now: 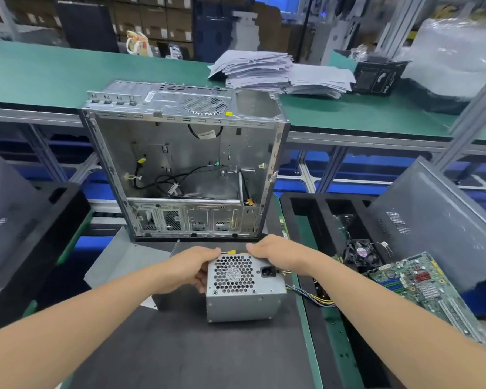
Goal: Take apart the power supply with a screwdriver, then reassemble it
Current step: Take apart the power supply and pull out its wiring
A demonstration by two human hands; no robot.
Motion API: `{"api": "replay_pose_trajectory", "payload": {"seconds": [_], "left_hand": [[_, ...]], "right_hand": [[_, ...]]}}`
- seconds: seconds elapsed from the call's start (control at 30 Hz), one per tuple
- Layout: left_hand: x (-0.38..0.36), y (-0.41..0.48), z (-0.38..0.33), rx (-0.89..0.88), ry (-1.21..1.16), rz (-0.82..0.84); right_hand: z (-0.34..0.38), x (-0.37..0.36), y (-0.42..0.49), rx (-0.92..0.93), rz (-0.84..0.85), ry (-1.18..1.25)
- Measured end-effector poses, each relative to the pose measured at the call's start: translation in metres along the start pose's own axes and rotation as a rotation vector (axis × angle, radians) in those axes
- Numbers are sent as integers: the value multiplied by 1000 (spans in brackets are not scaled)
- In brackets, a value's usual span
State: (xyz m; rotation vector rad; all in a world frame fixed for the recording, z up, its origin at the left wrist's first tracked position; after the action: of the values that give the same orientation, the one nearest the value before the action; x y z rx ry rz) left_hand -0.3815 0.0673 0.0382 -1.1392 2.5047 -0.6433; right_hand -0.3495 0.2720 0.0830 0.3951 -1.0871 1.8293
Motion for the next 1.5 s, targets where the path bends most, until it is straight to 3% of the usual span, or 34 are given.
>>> {"api": "replay_pose_trajectory", "payload": {"seconds": [0.2,0.43,1.17,1.27,1.37,1.5], "left_hand": [[10,5,-12,-13,181,-86],[5,15,-15,101,297,-74],[1,5,-16,137,386,-54],[-1,5,-40,-94,647,-218],[-27,8,-74,-395,755,-309],[-104,14,-107,-649,833,-179]], "right_hand": [[-10,4,9,5,62,71],[-19,5,8,-20,69,88],[-22,3,9,-86,4,90],[-32,14,-1,-61,-54,146],[-49,25,-13,-42,-149,170],[-78,34,-43,-79,-239,222]]}}
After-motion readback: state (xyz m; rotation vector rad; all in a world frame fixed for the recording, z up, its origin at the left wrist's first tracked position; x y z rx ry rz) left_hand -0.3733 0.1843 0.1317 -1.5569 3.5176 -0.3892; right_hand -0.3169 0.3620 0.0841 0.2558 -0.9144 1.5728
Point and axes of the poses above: each hand's wrist, its own y-axis towards the middle knuckle, its own x-axis out of the back of the hand, z = x × y, the point moved 5 cm from there along y, towards the middle knuckle, and after that the axes turned 11 degrees about -y, right-handed, at the moved point
